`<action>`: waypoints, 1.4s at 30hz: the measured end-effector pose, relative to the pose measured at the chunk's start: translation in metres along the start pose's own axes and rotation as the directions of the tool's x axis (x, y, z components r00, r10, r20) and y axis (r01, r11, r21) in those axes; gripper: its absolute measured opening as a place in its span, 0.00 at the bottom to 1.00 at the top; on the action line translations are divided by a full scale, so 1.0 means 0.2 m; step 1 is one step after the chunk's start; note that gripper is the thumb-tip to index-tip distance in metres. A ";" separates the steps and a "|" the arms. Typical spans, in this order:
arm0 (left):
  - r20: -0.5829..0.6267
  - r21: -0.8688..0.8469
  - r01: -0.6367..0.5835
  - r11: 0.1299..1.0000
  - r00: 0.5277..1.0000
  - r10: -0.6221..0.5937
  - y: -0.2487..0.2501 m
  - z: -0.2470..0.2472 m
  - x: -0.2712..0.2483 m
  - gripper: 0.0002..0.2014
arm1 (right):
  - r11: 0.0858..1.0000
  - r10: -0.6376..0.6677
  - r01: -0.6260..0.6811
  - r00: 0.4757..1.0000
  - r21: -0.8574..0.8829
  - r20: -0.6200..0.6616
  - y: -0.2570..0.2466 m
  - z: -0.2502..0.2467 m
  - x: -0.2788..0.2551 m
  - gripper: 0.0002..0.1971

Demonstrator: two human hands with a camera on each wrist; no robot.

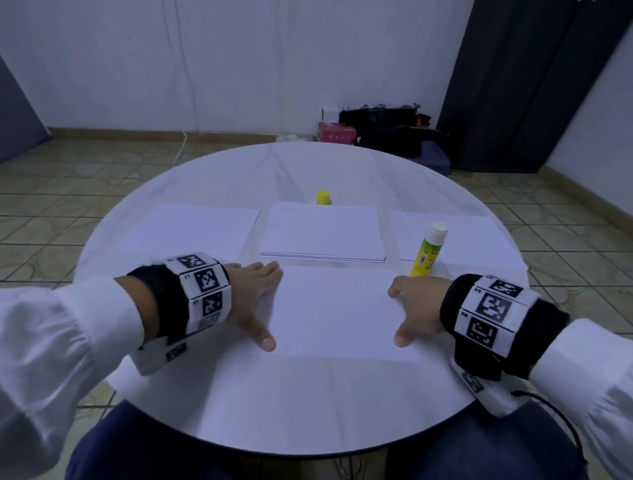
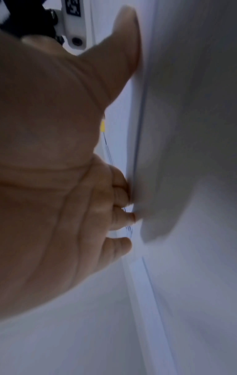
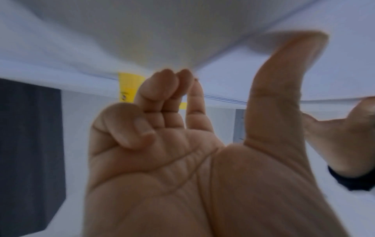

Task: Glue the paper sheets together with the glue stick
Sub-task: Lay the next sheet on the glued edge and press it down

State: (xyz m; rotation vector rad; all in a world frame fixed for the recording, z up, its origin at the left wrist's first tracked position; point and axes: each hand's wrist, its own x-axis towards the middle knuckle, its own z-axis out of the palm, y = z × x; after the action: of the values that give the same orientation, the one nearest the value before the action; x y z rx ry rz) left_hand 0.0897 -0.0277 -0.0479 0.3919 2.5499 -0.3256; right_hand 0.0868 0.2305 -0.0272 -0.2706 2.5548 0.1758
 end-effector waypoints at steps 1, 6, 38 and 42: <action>-0.005 0.009 -0.003 1.000 1.000 0.003 -0.01 0.01 -0.01 0.67 | 0.994 -0.038 0.037 0.999 -0.101 -0.010 -0.03 0.00 0.00 0.34; -0.002 0.005 0.002 1.000 1.000 -0.002 -0.03 0.03 0.01 0.66 | 0.848 -0.418 0.407 0.907 -0.338 0.045 -0.37 0.02 -0.07 0.28; 0.023 0.030 -0.015 0.999 1.000 0.014 -0.04 0.03 0.00 0.86 | 0.933 -0.203 0.235 0.969 -0.271 0.142 0.00 -0.05 0.03 0.65; 0.036 0.014 0.005 1.000 0.999 -0.005 -0.04 0.03 0.00 0.81 | 0.850 -0.419 0.469 0.878 -0.241 0.230 -0.24 -0.01 0.00 0.57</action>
State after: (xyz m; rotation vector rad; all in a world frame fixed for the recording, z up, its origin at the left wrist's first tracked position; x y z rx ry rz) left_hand 0.0885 -0.0372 -0.0515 0.3816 2.5153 -0.3499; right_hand 0.0970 0.1838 -0.0291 -0.9145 2.2183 0.3784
